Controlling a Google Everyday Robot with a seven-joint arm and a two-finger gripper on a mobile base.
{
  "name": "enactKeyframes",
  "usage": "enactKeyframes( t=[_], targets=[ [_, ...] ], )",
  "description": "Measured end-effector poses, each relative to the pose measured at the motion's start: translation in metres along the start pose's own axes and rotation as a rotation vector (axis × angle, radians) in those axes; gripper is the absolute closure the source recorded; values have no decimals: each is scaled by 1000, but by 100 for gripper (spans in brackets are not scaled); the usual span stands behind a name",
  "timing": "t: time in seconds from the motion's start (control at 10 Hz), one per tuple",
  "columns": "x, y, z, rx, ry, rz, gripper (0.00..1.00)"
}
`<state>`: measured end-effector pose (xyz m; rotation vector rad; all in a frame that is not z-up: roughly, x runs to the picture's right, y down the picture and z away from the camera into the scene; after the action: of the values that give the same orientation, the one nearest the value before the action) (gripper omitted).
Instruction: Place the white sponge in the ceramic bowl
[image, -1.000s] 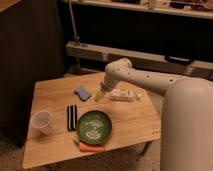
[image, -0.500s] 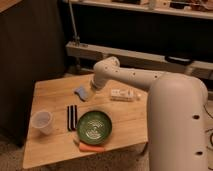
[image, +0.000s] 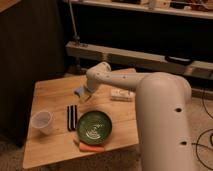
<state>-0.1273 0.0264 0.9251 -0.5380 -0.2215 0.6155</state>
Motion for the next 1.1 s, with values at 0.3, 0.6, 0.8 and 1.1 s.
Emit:
enactKeyframes(
  t=[0.3, 0.6, 0.8, 1.1],
  targets=[
    [-13, 1, 18, -14, 12, -9, 20],
    [-10, -4, 34, -27, 36, -4, 20],
    [-6, -9, 46, -40, 51, 3, 20],
    [-1, -17, 57, -69, 80, 22, 38]
  ],
)
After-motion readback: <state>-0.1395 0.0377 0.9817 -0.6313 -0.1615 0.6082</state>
